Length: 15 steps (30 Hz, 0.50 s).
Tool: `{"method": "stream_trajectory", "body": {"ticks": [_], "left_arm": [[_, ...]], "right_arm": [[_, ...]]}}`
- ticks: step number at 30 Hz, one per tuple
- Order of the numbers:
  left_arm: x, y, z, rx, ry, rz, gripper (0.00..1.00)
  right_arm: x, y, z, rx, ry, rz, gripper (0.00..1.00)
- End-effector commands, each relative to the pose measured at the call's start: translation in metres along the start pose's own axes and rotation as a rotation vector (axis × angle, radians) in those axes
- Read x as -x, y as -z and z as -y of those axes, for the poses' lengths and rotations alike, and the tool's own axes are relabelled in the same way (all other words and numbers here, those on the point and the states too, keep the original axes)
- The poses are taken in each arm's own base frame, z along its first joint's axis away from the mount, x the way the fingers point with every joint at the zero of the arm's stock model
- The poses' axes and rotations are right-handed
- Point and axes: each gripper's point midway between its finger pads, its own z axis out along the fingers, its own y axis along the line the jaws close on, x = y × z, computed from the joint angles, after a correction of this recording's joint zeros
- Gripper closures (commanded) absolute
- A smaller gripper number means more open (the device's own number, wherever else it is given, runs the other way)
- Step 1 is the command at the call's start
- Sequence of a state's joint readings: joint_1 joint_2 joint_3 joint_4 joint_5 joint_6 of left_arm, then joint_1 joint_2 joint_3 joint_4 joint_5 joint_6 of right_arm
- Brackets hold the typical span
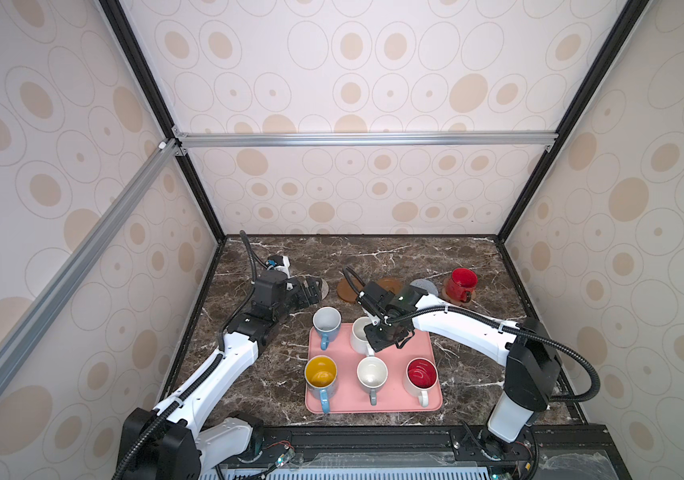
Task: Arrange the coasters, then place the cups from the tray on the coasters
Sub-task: 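Move the right gripper back over the white mug on the pink tray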
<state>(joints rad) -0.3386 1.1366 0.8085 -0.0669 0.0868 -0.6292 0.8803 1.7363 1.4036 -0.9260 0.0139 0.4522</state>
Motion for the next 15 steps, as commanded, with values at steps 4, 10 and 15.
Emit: {"method": "stream_trajectory", "body": {"ticks": [4,10,15], "left_arm": [[0.009,0.003,0.009,-0.024,0.001,0.024,0.00],[0.010,0.001,0.010,-0.025,0.000,0.020,0.00],[0.010,0.001,0.011,-0.029,0.001,0.018,0.00]], "right_arm": [[-0.004,-0.011,-0.006,0.008,-0.004,-0.033,0.56],[-0.002,-0.018,-0.012,0.026,0.001,-0.043,0.56],[-0.004,-0.025,-0.012,0.023,0.003,-0.055,0.56]]}}
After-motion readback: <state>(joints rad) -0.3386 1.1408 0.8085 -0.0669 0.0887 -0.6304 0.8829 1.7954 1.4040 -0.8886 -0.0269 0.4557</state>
